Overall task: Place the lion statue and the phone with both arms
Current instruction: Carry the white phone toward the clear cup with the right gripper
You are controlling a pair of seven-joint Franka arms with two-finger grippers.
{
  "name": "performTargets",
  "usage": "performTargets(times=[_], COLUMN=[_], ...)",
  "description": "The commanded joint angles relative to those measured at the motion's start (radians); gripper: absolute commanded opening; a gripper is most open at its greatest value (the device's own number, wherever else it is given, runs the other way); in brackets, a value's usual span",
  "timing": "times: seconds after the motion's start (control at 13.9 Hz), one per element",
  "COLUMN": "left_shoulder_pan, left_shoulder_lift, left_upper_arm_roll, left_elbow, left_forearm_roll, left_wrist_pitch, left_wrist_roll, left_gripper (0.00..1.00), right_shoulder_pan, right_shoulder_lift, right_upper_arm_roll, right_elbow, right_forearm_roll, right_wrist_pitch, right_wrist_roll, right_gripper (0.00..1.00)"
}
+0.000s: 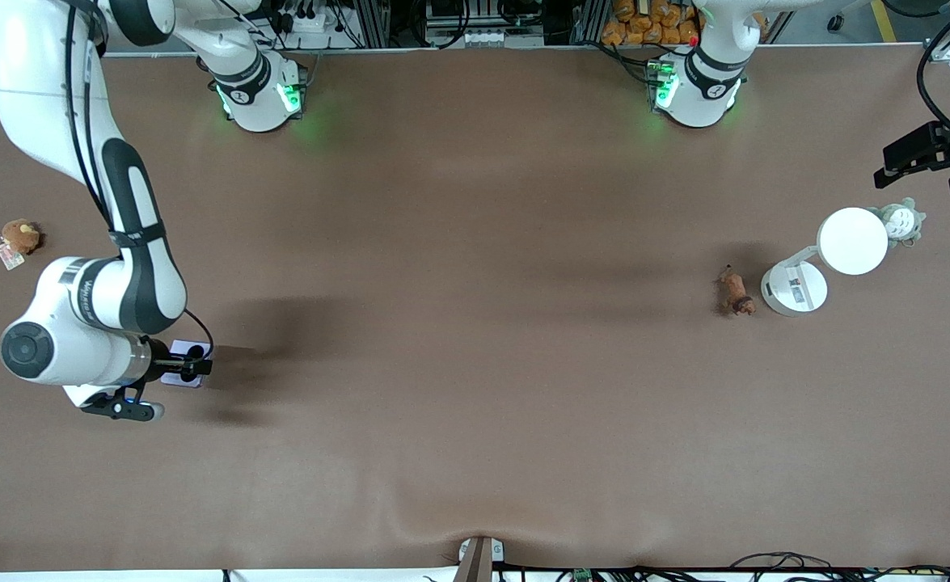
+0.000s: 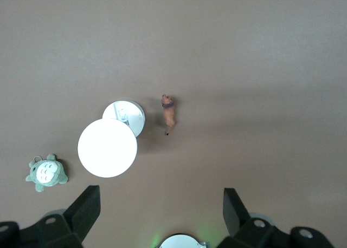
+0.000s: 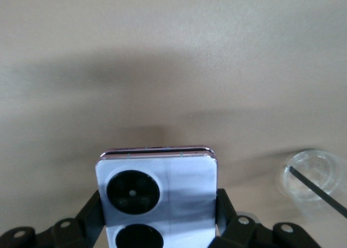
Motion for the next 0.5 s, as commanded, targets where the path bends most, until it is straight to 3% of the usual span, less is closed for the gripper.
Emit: performTargets(times=[0.0, 0.22, 0.43], left_shoulder_pan=[-0.002, 0.003, -0.003], left_shoulder_lift=[-0.031, -0.027, -0.018], left_upper_arm_roll=[-0.005, -0.005, -0.005], left_elbow=[-0.024, -0.022, -0.021], left_forearm_roll=[0.016, 0.014, 0.014], left_wrist_pitch=[0.001, -0.001, -0.001], left_wrist_roll=[0.005, 0.011, 0.0], left_gripper=[1.0, 1.0, 1.0], right_shoulder_pan=[-0.009, -0.015, -0.035], right_shoulder_lift=[0.046, 0.079, 0.089], right_upper_arm_roll=[0.018, 0.016, 0.018], right_elbow=[0.023, -0.012, -0.016], right_forearm_roll=[-0.019, -0.017, -0.017], right_wrist_pitch=[0.012, 0.122, 0.129], right_wrist_roll=[-0.011, -0.092, -0.095], right_gripper=[0.07, 0.1, 0.12])
